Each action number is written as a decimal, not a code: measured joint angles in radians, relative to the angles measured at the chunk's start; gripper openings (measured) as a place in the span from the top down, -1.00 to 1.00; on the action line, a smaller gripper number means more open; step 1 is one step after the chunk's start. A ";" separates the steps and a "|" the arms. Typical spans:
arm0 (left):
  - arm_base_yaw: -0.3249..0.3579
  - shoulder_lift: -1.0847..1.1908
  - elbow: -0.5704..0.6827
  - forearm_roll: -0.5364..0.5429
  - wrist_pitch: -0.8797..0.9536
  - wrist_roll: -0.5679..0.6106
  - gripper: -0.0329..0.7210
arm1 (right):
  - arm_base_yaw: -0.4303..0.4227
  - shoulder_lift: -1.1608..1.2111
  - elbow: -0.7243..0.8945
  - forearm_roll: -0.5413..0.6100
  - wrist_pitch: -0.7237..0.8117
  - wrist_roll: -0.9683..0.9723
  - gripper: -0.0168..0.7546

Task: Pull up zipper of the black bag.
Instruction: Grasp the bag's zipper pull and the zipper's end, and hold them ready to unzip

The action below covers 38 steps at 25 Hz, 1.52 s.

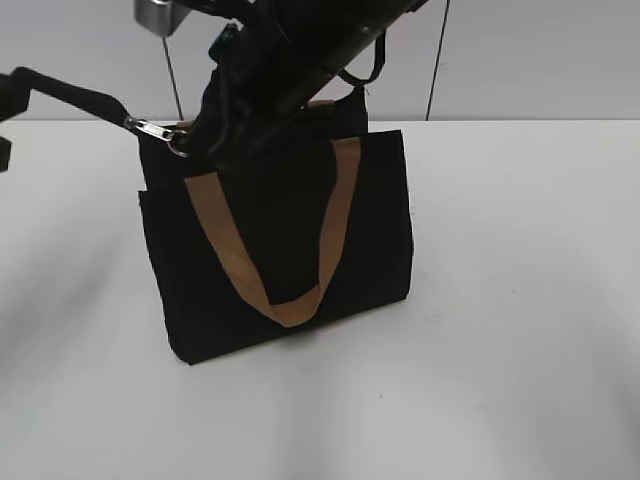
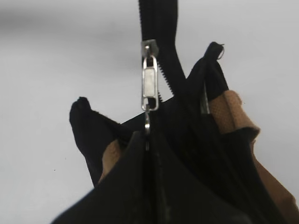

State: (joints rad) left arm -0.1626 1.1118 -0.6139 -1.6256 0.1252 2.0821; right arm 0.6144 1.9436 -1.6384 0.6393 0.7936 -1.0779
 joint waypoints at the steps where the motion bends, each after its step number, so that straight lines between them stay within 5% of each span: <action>1: 0.000 0.000 0.016 0.004 -0.004 0.000 0.87 | -0.004 -0.003 0.000 0.000 0.000 0.005 0.96; 20: -0.001 -0.001 0.165 0.031 -0.073 -0.001 0.88 | -0.108 -0.012 0.000 -0.003 0.012 0.018 0.96; 38: -0.001 -0.001 0.167 0.030 -0.102 -0.001 0.88 | -0.242 -0.013 0.000 -0.113 0.052 0.018 0.96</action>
State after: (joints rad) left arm -0.1639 1.1110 -0.4474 -1.5954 0.0234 2.0814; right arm 0.3720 1.9307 -1.6384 0.5259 0.8459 -1.0600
